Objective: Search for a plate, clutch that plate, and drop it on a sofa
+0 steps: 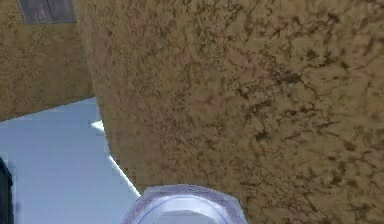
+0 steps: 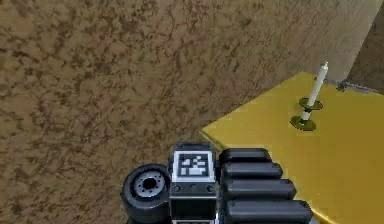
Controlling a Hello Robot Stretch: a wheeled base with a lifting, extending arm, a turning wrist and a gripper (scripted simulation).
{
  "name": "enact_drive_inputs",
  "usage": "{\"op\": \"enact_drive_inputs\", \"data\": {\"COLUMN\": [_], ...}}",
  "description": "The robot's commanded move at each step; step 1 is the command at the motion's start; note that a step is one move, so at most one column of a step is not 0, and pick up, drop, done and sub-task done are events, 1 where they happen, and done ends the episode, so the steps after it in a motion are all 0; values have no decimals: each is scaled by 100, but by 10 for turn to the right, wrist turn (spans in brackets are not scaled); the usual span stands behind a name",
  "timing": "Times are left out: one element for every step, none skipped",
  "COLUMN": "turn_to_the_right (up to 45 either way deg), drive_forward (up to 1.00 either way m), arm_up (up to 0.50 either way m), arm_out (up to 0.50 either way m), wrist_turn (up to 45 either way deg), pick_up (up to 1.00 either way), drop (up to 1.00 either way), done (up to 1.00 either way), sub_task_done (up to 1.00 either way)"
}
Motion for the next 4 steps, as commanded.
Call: {"op": "enact_drive_inputs", "data": {"turn_to_the_right": [-420, 0, -150, 0], "drive_forward": [0, 100, 0, 20], "arm_up": [0, 0, 0, 0], "arm_out": [0, 0, 0, 0], "wrist_turn": [0, 0, 0, 0], "pick_up": [0, 0, 0, 0], "drop": [0, 0, 0, 0], "done": [0, 0, 0, 0], "sub_task_done": [0, 0, 0, 0]}}
